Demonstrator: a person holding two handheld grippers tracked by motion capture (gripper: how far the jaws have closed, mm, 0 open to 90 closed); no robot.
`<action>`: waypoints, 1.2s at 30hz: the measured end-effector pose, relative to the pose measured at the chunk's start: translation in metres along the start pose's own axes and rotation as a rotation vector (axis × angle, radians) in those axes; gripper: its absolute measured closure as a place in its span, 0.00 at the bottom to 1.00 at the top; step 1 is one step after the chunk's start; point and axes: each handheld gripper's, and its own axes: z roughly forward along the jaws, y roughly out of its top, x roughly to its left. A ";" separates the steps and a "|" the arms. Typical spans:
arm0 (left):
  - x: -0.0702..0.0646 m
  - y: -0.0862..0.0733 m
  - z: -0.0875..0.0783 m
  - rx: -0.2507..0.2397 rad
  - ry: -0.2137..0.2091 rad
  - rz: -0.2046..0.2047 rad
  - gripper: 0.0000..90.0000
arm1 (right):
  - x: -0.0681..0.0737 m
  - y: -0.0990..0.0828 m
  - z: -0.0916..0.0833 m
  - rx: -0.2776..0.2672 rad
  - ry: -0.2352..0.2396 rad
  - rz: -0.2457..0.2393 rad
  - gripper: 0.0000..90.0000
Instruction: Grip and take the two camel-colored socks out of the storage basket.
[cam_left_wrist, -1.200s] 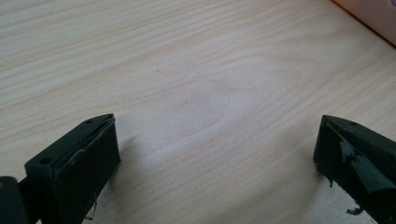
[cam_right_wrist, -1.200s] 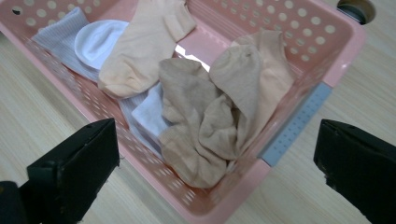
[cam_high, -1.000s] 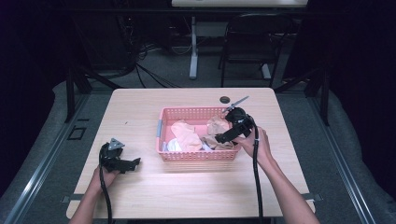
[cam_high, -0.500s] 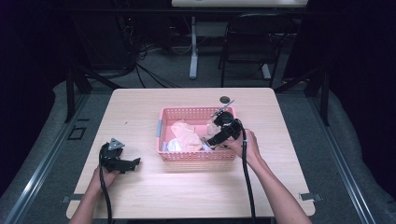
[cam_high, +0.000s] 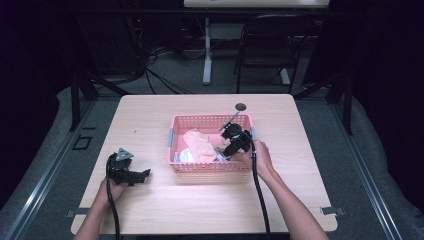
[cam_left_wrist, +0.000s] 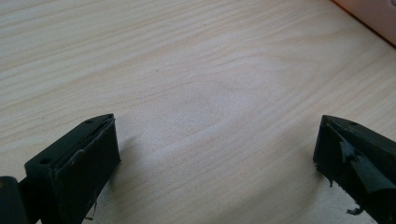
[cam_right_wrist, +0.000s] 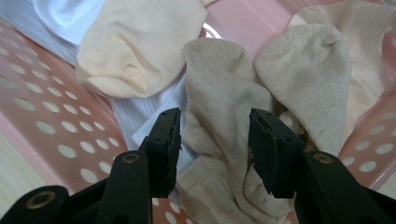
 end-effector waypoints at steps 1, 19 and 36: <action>0.000 0.000 0.000 0.000 0.000 0.000 0.00 | 0.000 0.000 0.001 0.001 -0.003 0.000 0.64; 0.000 0.000 0.000 0.000 0.000 0.000 0.00 | -0.003 -0.004 0.001 -0.006 -0.019 0.033 0.97; 0.000 0.000 0.000 0.000 0.000 0.000 0.00 | 0.002 0.000 -0.051 -0.118 -0.022 -0.010 0.97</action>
